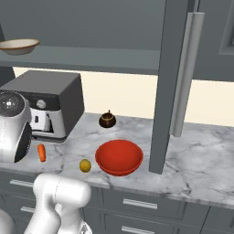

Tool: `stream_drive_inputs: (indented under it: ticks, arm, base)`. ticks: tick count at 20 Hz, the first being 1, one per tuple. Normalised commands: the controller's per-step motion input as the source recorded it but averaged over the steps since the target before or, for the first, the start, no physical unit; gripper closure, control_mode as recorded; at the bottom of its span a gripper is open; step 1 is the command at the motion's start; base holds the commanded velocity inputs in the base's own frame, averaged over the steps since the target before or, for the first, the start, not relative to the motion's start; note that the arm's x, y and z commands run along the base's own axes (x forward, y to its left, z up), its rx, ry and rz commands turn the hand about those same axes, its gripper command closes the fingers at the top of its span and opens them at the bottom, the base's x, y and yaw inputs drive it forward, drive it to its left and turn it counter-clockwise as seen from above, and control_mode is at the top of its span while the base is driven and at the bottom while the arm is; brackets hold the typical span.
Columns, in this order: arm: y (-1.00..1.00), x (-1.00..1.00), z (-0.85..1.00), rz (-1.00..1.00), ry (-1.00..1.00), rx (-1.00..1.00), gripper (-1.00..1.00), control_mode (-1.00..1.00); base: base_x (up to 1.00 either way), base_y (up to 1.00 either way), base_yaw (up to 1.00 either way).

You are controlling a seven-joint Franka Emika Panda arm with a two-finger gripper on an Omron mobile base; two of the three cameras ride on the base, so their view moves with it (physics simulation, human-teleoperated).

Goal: Pick both bowls and place them on the counter. Then place the lemon in one bowl and place the carrot in the other bowl.

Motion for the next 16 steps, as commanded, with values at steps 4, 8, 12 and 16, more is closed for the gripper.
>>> stream_drive_inputs:
  ticks: [4, 8, 12, 16]
  arm:
    - [0.41, 0.03, 0.44, -0.22, 0.00, 0.26, -1.00, -1.00]
    - [0.28, 0.31, 0.38, -0.16, 0.08, 0.23, -1.00, -1.00]
    - [0.28, 0.43, 0.40, -0.14, 0.16, 0.20, -1.00, -1.00]
    - [-0.02, 0.14, 0.00, 0.00, 0.05, 0.10, -1.00, -1.00]
  base:
    - [0.00, 0.00, 0.00]
    - [0.00, 0.00, 0.00]
    - [0.00, 0.00, 0.00]
    - [0.00, 0.00, 0.00]
